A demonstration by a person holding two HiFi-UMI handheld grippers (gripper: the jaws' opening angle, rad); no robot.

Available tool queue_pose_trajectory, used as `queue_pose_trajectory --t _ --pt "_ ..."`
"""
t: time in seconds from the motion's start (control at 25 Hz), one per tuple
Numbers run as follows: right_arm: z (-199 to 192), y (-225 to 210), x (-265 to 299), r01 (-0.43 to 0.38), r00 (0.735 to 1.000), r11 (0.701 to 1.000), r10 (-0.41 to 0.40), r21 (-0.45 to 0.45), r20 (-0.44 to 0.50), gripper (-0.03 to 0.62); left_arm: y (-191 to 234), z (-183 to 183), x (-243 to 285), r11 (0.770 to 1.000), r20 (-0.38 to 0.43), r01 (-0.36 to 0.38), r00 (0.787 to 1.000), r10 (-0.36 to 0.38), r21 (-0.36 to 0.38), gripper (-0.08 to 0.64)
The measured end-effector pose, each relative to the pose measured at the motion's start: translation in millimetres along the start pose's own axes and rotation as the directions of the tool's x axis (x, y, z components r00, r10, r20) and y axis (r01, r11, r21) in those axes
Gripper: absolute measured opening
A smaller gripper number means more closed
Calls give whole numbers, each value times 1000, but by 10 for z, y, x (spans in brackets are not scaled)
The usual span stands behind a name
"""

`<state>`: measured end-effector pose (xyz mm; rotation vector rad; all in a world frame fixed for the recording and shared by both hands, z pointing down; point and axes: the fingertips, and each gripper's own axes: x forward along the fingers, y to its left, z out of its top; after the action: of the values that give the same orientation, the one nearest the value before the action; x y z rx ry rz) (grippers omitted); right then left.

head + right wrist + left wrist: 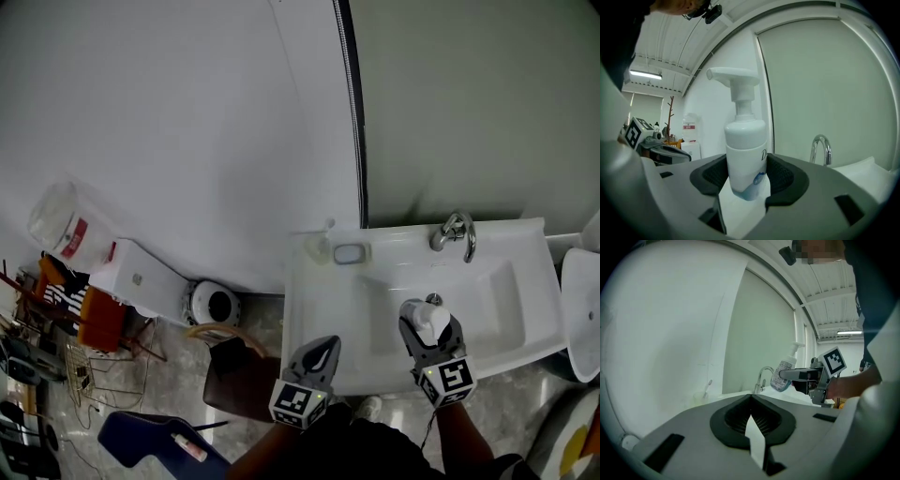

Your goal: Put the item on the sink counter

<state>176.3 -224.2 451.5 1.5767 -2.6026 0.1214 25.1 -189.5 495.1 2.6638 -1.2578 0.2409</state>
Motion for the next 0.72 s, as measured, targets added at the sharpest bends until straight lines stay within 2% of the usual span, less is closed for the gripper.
queue_pose_trajectory --t 0.16,0.36,0.52,0.72 --pt "-17 -97 209 20 1000 1000 -20 -14 -8 258 195 -53 108 1000 -16 2 1000 -2 -14 12" --pt "-143 -244 556 30 999 1000 -30 -6 -37 258 518 -15 321 1000 14 -17 1000 17 -16 12" --pt "-238 -307 855 15 998 1000 -13 27 -68 258 734 -40 444 999 11 -23 1000 24 -41 14" --pt "-377 -390 1255 14 996 1000 -12 22 -87 258 969 -123 501 996 0 -41 999 41 -75 12"
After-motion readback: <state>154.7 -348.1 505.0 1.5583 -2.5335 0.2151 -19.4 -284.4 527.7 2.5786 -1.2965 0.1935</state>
